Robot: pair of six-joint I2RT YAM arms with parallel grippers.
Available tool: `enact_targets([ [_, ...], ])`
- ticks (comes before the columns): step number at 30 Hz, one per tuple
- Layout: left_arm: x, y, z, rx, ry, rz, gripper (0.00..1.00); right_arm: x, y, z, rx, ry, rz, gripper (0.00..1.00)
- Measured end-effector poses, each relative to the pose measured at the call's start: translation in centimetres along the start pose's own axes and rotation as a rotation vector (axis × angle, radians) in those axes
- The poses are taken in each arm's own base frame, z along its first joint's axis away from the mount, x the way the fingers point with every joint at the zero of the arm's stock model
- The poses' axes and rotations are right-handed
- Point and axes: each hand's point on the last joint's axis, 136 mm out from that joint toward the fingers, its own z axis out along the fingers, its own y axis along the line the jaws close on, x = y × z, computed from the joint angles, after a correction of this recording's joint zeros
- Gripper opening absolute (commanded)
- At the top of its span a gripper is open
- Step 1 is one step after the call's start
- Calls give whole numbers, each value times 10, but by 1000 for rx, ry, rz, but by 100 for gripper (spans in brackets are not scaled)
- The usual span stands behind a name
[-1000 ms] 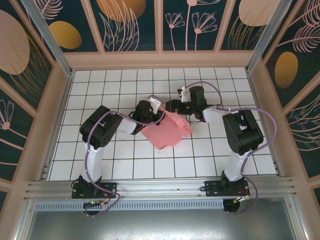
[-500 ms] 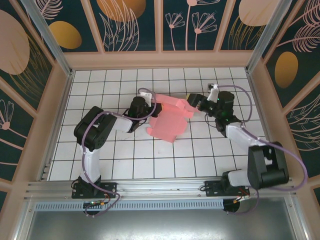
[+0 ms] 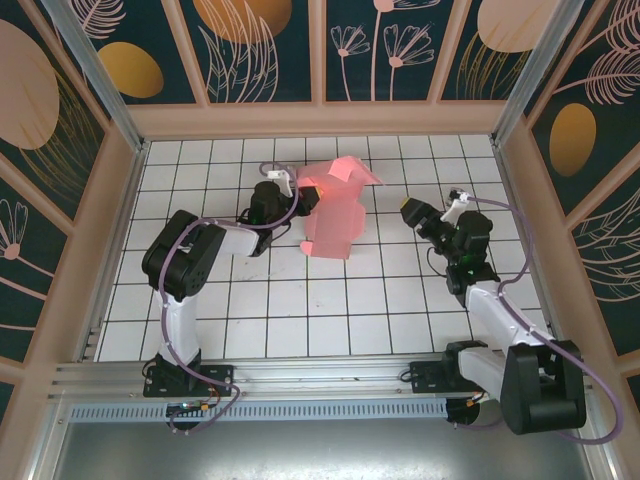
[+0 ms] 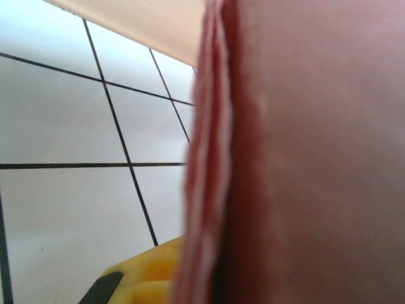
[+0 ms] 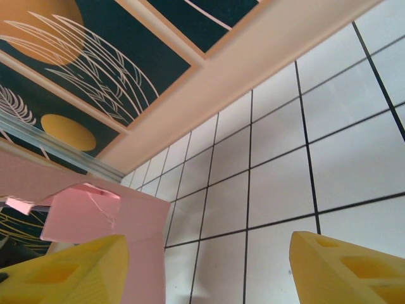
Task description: Fold the paper box
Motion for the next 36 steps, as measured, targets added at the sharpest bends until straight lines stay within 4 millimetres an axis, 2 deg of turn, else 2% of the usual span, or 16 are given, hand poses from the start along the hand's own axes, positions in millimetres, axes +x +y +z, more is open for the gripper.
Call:
enact_targets([
  [5,-2,-16,-1,78,5,-9,0,1,3,2,-24,9,22,66],
  [10,-5,-32,-2,153,3,1,0,11,13,11,-78,43,51,64],
  [16,-4,-37,-3,178,15,-5,0,27,40,22,-176,87,86,61],
  [23,-3,-39,-4,191,19,-6,0,34,80,43,-292,119,84,61],
  [26,-3,-39,-4,191,19,-5,0,38,89,51,-321,136,90,58],
  [29,-3,-39,-4,190,19,-5,0,41,92,56,-332,148,103,51],
  [36,-3,-38,-3,182,16,5,0,44,93,61,-338,163,132,21],
])
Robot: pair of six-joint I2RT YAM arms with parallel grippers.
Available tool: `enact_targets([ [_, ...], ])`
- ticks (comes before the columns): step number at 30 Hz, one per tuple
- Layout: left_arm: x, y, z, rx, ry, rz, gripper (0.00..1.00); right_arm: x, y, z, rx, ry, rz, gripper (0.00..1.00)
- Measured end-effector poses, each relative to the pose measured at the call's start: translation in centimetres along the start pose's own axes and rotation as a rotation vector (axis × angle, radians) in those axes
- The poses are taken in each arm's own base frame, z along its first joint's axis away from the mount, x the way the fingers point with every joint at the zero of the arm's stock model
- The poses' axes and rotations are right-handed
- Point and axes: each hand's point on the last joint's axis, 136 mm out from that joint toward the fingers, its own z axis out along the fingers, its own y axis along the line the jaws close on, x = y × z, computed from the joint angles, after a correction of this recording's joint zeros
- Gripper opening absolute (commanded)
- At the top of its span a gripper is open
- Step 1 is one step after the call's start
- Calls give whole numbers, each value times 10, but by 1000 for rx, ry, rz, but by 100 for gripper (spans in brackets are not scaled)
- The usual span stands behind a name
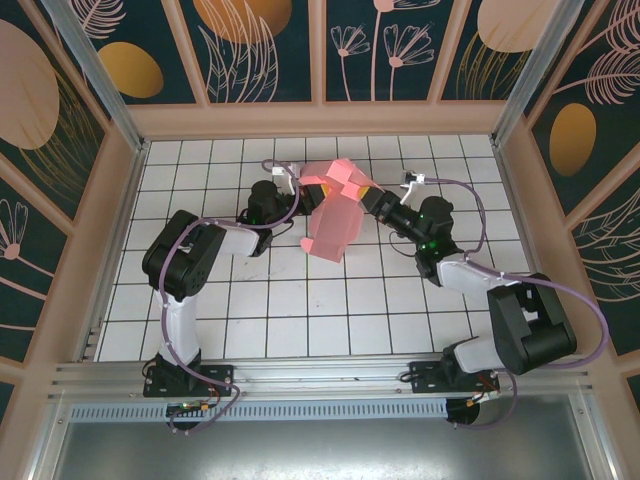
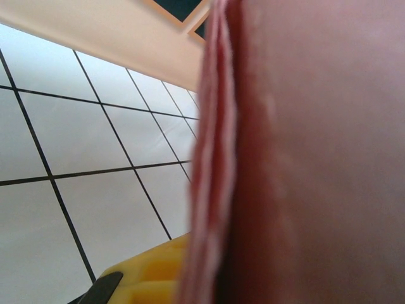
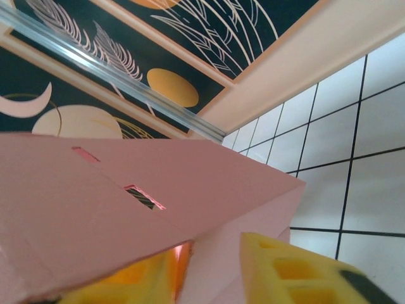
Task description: Fold the paper box
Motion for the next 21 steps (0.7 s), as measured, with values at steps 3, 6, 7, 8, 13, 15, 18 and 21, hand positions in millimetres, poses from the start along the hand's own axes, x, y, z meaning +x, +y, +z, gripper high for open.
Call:
enact_targets([
  [3,0,2,0,-11,-2,4,0,1,0,0,0,3,1,17],
  [6,0,3,0,-13,-4,4,0,2,0,1,1,5,-3,29],
  [7,0,3,0,-14,-4,4,0,2,0,1,0,6,-7,34],
  [8,0,3,0,-14,-4,4,0,2,0,1,0,7,-7,37],
  [13,-2,2,1,-15,-7,5,0,3,-1,1,6,10,-5,33],
  [15,-4,1,2,-13,-9,6,0,3,-2,1,8,11,-3,19],
  [18,-4,3,2,-20,-9,7,0,4,-1,1,5,14,-11,17],
  [21,-4,4,2,-24,-10,8,0,4,-3,1,12,16,-29,41],
])
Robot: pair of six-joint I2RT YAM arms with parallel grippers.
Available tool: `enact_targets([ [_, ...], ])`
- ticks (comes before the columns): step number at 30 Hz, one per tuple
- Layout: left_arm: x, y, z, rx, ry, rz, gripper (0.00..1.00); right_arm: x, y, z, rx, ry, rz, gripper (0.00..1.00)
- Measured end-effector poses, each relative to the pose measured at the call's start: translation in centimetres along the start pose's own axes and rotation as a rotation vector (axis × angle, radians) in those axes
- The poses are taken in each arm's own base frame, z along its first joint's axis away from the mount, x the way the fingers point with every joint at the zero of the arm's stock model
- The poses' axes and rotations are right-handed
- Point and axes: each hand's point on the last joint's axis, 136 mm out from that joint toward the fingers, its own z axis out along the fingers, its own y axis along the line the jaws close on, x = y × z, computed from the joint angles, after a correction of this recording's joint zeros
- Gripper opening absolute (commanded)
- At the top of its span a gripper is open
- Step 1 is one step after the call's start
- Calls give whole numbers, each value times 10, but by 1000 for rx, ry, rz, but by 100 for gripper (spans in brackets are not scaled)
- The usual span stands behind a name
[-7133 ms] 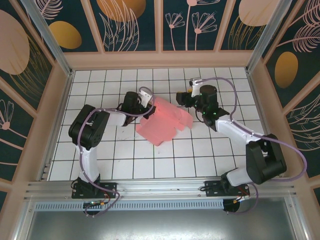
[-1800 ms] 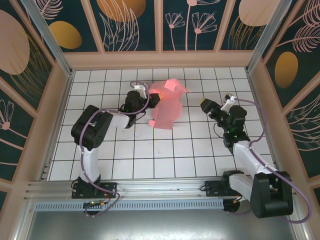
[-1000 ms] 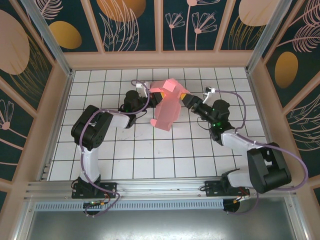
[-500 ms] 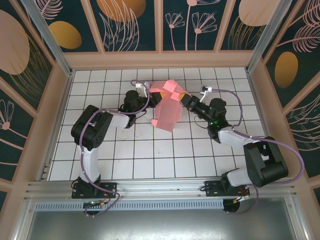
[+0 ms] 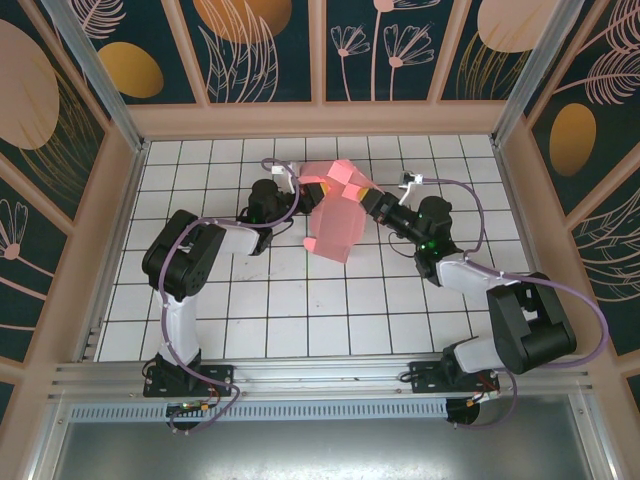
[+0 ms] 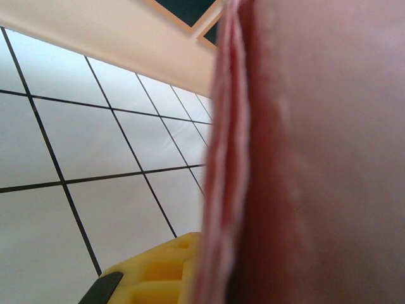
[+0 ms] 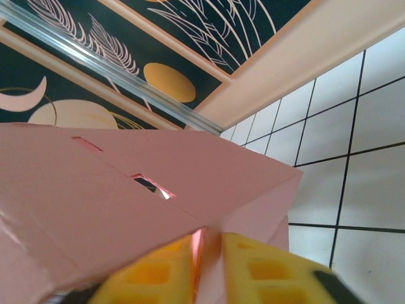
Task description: Fold the paper box
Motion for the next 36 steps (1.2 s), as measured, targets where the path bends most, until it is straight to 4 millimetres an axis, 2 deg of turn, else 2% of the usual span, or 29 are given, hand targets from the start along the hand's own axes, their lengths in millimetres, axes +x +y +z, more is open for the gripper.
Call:
enact_targets([
  [3,-2,3,0,-15,-12,-2,0,-2,1,-4,18,-8,-37,56],
  [6,-4,7,0,-40,-26,-7,0,-12,10,-13,36,-40,-88,63],
  [11,-13,18,-2,-103,-77,-7,0,-37,28,-31,98,-115,-198,64],
  [15,-24,31,-5,-181,-144,7,0,-57,45,-29,151,-146,-258,64],
  [17,-31,38,-7,-227,-181,20,0,-61,55,-24,170,-149,-283,63],
  [22,-49,57,-16,-357,-278,62,0,-58,80,8,234,-110,-355,58],
  [26,-56,72,-25,-457,-322,88,0,-51,87,38,281,-64,-386,56],
  [30,-61,81,-32,-526,-342,113,0,-41,79,68,329,-3,-400,51],
  [36,-66,81,-36,-558,-355,132,0,-30,54,102,412,84,-392,45],
])
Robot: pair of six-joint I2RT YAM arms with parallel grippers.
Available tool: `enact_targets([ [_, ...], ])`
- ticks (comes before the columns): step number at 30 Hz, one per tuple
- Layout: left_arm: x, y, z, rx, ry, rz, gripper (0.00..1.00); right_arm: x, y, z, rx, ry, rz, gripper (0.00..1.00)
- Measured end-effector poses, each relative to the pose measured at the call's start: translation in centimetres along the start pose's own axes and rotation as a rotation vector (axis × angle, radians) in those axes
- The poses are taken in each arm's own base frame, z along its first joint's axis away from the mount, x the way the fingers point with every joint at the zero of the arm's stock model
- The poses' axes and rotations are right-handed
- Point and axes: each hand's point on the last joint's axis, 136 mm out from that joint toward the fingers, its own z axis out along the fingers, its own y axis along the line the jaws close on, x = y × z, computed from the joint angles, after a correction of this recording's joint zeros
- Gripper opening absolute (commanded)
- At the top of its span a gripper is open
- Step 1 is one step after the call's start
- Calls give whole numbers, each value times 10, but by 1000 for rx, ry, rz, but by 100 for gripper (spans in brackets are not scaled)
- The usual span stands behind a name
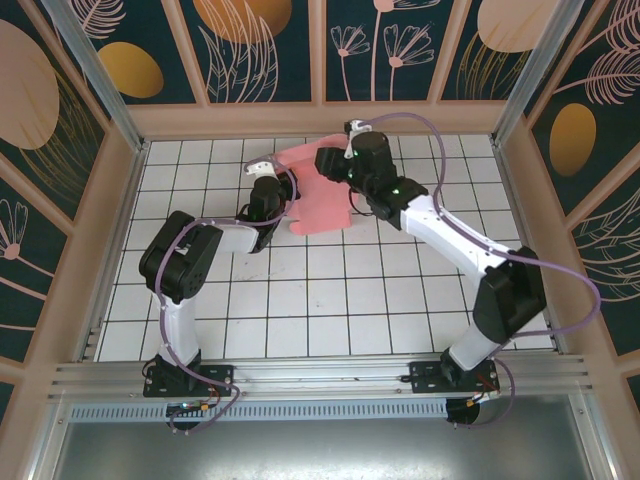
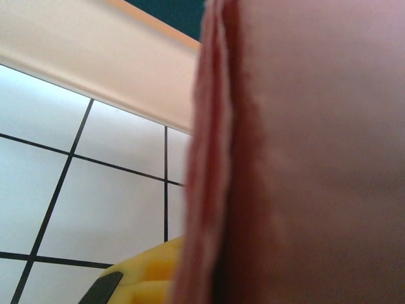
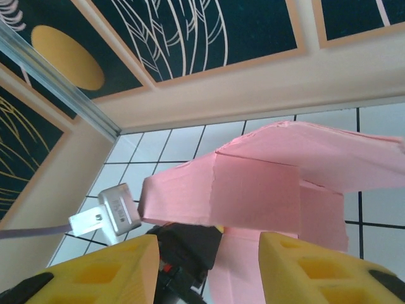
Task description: Fold the paper box
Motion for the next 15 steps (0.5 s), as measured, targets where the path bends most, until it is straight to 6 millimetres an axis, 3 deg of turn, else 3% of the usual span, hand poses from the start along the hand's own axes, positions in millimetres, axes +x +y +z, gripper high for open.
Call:
enact_targets([
  [5,0,1,0,-8,1,12,0,8,-6,18,33,51,9,33],
  [12,0,2,1,-13,3,21,0,10,-13,24,23,76,39,15],
  [15,2,3,1,-18,10,29,0,12,-12,26,14,86,45,0],
])
